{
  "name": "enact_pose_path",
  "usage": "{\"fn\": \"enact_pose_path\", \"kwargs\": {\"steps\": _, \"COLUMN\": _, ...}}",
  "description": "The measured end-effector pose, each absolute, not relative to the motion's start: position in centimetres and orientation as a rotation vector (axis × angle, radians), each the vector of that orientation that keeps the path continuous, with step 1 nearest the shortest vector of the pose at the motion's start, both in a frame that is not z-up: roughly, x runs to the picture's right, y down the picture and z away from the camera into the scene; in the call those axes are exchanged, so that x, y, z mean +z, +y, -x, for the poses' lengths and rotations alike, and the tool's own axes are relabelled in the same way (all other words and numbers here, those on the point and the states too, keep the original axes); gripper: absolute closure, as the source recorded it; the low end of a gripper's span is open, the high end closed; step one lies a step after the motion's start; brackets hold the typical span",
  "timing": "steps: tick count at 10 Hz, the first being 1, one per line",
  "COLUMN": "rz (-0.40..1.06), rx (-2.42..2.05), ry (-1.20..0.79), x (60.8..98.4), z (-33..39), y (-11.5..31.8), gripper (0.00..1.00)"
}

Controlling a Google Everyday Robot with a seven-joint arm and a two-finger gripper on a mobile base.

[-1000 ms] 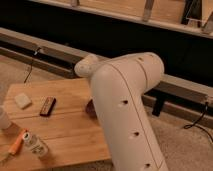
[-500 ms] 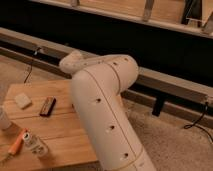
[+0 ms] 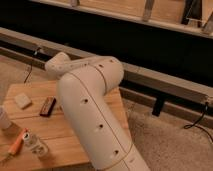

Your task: Drag the ceramic bowl in a circle

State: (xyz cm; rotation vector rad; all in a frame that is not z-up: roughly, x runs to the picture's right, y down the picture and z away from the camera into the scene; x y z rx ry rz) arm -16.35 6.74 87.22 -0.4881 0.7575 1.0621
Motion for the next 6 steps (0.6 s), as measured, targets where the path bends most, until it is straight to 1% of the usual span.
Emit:
{"fn": "enact_pose_path", "kwargs": {"steps": 4, "rz": 0.534, "rx": 0.931, "ry": 0.653, "x": 82.7, "z": 20.0, "y": 9.2, "gripper": 1.00}}
{"fn": "enact_pose_path", "kwargs": {"steps": 6, "rz": 0.539, "rx": 0.856, "ry": 0.631, "x": 79.5, "z": 20.1, "y": 11.8, "gripper": 1.00}}
